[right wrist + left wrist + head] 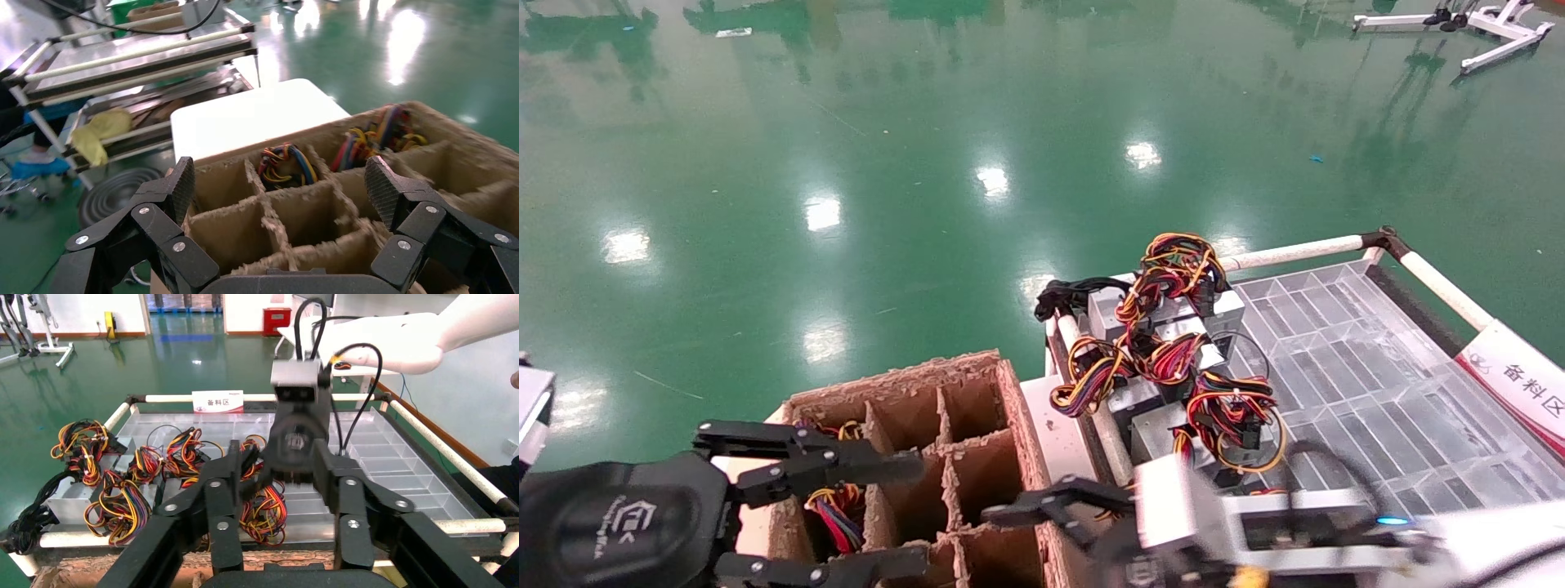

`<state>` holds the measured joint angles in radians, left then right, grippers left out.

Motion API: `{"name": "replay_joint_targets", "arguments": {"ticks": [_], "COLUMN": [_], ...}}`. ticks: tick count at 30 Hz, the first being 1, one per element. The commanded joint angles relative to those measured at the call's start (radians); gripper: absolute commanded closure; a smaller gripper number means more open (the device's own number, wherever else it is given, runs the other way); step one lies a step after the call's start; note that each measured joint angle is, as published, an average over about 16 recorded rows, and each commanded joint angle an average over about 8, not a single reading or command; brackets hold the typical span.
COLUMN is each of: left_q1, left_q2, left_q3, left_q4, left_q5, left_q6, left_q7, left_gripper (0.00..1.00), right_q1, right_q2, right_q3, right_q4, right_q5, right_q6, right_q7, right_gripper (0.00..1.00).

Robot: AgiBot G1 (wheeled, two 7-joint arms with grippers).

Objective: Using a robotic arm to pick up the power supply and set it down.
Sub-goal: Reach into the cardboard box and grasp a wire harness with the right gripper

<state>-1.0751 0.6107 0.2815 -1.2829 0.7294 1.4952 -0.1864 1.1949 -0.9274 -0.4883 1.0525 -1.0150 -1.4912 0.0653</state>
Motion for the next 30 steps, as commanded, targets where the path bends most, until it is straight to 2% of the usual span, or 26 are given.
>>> {"name": "replay_joint_targets", "arguments": {"ticks": [1,12,14,20,21,23,30], "left_q1": [0.0,0.0,0.0,0.0,0.0,0.0,-0.001], "left_q2": [0.0,0.0,0.0,-0.001,-0.001,-0.001,-0.001], "left_q3": [0.0,0.001,0.001,0.002,0.002,0.002,0.002], "left_q4": [0.0,0.0,0.0,0.0,0.0,0.0,0.0], "left_q5": [0.0,-0.001,-0.001,-0.001,-0.001,-0.001,-0.002], "left_q6": [0.0,0.0,0.0,-0.001,-0.001,-0.001,-0.001], "left_q7": [0.0,0.0,0.001,0.001,0.001,0.001,0.001], "left_gripper": [1.0,1.0,1.0,1.0,1.0,1.0,1.0], "right_q1": [0.029,0.142,0.15,0.178,0.184,0.197,0.222], "right_q2": [-0.047,-0.264,-0.294,-0.376,-0.387,-0.406,-0.431], "right_q3": [-0.024,-0.103,-0.112,-0.139,-0.144,-0.155,-0.215], "right_q4": [-0.039,-0.261,-0.295,-0.406,-0.422,-0.448,-0.471], "right_q5": [-0.034,-0.18,-0.193,-0.222,-0.227,-0.236,-0.24], "right_q6": [-0.006,0.029,0.034,0.034,0.035,0.039,0.076], "right_q7": [-0.022,-0.245,-0.275,-0.34,-0.352,-0.376,-0.424], "right_gripper": [0.0,0.0,0.12,0.86,0.94,1.0,1.0]}}
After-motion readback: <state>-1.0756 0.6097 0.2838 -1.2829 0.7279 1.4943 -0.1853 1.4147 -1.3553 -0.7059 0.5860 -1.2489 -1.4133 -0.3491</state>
